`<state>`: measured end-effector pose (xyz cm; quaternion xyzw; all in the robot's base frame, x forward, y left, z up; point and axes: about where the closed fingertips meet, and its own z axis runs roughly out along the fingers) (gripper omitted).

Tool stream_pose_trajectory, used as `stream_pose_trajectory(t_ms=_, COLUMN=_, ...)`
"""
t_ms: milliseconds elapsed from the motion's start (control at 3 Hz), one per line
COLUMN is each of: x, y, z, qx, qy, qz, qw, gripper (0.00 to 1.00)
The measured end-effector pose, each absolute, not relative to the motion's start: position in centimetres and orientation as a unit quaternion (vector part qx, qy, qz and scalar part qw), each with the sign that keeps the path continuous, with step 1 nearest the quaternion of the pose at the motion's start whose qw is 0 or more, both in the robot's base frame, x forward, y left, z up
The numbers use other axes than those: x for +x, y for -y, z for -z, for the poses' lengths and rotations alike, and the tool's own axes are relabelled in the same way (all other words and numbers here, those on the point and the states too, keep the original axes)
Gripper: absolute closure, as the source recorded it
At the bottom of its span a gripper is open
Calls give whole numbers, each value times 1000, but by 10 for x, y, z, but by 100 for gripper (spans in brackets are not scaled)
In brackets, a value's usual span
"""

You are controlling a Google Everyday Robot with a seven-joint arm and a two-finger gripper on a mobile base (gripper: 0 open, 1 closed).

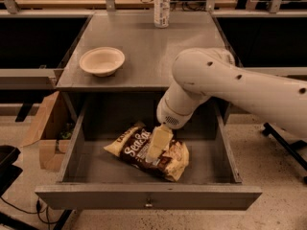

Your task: Pick brown chip bag from top drawer and place on counter

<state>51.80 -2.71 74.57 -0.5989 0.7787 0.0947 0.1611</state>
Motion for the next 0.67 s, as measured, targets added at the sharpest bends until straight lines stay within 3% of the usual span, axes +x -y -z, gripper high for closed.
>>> stream_pose_trajectory(t_ms=333, x=533, y=18, z=-692, qx=-589, qy=-788, qz=-105, qw=148, gripper=0)
stream_pose_trajectory(t_ms=667, x=544, y=13, z=-651, qx=-578, qy=-795, qz=-111, qw=145, gripper=16)
